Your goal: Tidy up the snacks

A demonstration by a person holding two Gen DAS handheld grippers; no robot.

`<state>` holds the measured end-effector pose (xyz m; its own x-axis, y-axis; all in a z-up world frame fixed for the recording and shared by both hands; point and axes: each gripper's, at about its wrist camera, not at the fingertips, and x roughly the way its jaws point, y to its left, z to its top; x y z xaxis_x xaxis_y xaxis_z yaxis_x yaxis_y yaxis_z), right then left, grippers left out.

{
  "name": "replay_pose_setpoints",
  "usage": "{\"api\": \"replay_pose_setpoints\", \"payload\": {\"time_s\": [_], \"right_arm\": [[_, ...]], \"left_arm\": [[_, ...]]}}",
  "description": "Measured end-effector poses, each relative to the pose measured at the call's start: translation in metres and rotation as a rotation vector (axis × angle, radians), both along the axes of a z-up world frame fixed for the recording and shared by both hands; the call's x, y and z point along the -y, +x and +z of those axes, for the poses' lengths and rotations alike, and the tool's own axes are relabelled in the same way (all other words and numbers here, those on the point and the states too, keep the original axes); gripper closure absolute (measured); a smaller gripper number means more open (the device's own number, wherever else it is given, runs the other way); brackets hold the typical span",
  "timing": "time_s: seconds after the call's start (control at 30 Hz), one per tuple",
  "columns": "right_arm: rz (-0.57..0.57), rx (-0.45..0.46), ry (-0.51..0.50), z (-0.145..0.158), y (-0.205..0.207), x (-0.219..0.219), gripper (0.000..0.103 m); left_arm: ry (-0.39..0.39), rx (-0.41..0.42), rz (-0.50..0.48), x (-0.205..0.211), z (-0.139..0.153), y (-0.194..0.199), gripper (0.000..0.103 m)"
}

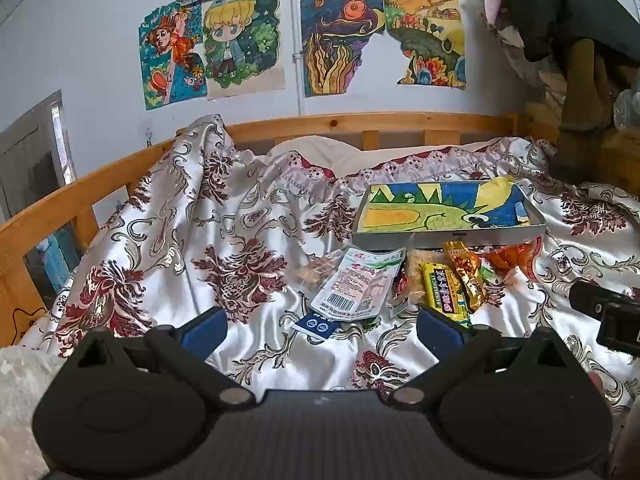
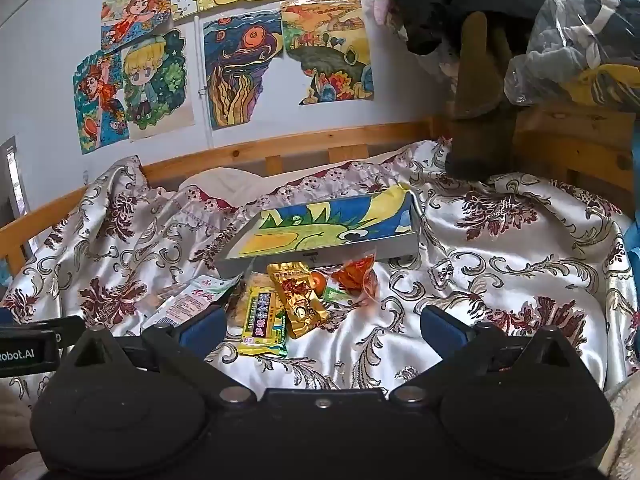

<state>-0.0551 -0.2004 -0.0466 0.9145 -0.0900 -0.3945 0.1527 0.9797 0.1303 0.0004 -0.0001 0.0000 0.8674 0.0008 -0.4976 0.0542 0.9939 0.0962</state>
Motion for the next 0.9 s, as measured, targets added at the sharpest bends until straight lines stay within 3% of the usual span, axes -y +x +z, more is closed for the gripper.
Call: {"api": "replay_pose_setpoints", "payload": {"time_s": [0.9], "right_arm": [[-0.023,-0.019,0.021,-0.002,0.002,0.005,0.000]], "left_arm": [[-0.010,-0.002,0.012,-0.009,-0.004,0.002,0.000]]}}
